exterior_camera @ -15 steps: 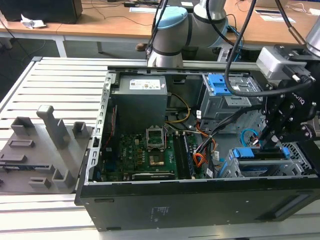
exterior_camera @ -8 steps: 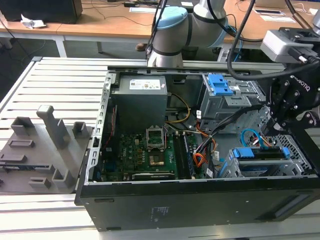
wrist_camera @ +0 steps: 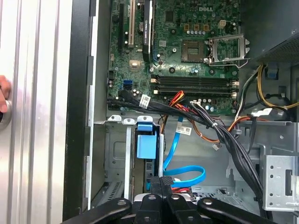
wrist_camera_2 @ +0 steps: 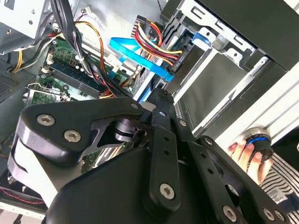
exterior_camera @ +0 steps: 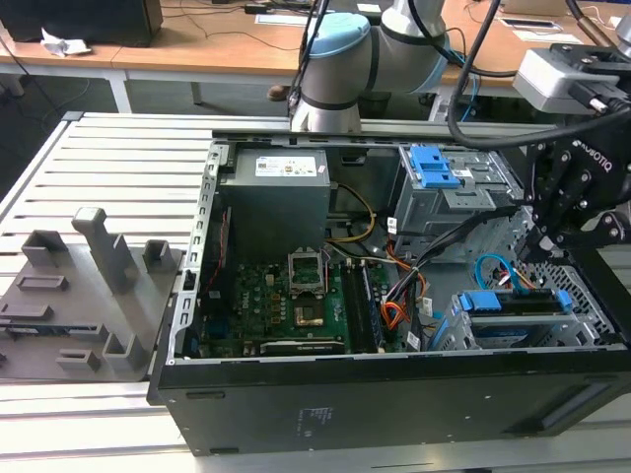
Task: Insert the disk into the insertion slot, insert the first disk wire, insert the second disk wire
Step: 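Insert the second disk wire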
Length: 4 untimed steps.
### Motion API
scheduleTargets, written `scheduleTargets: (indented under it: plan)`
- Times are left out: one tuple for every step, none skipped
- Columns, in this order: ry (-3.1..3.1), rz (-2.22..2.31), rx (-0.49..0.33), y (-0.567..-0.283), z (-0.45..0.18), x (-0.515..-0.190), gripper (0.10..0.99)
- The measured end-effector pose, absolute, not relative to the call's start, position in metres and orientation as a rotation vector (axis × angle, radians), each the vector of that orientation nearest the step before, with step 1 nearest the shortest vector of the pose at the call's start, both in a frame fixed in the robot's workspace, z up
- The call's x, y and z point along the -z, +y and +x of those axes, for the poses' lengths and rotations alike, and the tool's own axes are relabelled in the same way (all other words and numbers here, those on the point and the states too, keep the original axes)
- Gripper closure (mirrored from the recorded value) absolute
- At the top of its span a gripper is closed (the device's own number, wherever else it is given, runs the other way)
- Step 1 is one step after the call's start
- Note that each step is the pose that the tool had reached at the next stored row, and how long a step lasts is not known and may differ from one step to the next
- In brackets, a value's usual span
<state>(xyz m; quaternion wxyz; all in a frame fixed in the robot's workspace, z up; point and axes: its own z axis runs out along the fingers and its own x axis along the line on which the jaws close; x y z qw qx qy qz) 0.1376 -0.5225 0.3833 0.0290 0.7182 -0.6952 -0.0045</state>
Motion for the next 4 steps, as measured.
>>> scheduleTargets:
  plan:
    - [-2.145,2.216,0.014,-0.5225,0.1376,-0.3832,0.98]
    - [-2.145,2.216,0.014,-0.5225,0.1376,-0.3833,0.98]
    - [-2.145,2.216,0.014,-0.5225,0.1375,-0.3833,0.98]
    - [-2.145,2.216,0.014,-0.5225,0.1375,-0.3833,0.98]
